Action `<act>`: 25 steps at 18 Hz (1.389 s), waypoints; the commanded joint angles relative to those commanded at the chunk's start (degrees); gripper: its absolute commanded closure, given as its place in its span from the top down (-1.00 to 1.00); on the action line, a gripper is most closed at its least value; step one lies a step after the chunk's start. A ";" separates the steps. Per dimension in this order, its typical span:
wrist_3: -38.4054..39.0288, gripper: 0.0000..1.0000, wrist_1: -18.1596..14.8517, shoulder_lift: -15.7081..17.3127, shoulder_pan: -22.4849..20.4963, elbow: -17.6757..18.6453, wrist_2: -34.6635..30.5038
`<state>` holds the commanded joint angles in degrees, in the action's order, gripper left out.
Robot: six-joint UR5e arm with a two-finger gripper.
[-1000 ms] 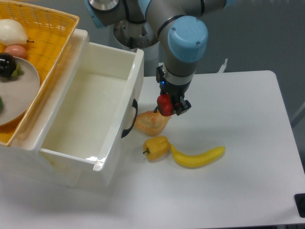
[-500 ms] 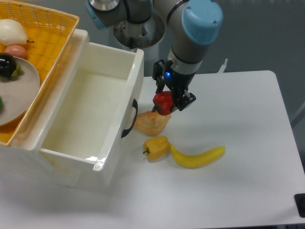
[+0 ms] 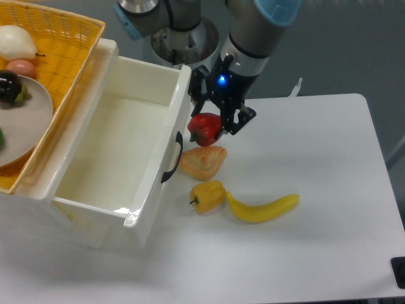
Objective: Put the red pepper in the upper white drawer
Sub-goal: 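Lift the red pepper and carry it over the open white drawer, then lower the red pepper into the drawer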
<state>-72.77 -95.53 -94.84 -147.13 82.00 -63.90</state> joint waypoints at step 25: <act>-5.98 0.04 -1.50 2.55 12.13 1.32 -9.22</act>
<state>-78.75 -97.03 -92.28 -135.00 83.32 -73.12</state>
